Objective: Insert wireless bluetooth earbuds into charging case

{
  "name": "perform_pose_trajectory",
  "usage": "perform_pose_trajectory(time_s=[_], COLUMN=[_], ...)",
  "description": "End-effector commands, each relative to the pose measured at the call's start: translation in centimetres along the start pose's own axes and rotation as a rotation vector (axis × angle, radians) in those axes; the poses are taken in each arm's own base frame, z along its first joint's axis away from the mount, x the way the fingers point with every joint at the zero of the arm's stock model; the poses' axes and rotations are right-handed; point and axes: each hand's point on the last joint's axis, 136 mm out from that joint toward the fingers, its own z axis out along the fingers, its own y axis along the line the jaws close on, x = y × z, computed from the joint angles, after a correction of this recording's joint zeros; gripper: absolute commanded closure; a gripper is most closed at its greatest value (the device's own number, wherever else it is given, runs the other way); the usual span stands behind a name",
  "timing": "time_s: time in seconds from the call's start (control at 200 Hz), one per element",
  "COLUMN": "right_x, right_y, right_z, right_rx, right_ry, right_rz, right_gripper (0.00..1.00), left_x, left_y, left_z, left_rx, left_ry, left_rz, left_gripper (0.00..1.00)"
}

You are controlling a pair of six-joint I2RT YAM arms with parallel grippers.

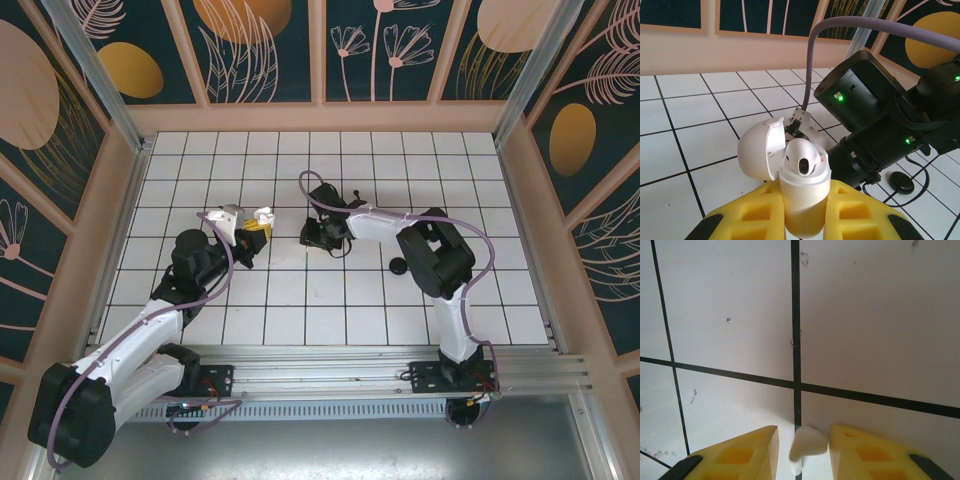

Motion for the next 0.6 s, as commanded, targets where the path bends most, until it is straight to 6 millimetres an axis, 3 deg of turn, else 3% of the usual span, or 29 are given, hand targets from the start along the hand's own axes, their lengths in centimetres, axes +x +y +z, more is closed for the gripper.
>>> perform_pose_trajectory(time_s=[0.0,0.355,0.596], right_x=[0.7,0.9,-0.7], right_y=[-0.1,0.1,0.6], right_z=[1.4,1.3,-1.4], right_rx=[0.020,0.051,0.075], right_ry=[0.022,0.025,-0.063], right_rz=[-0.024,-0.041,-0.034], right_gripper=[0.70,0.79,0.82], left_x=[0.3,0.3,0.4], left_y=[0.2,0.3,0.1], left_z=[-0.2,-0.3,-0.3], left_rx=[-0.007,-0.012,0.001], left_ry=[-0.001,-0.003,-0.003], left_rz=[0.017,0.018,0.018], left_gripper=[0.92,0.92,0.92])
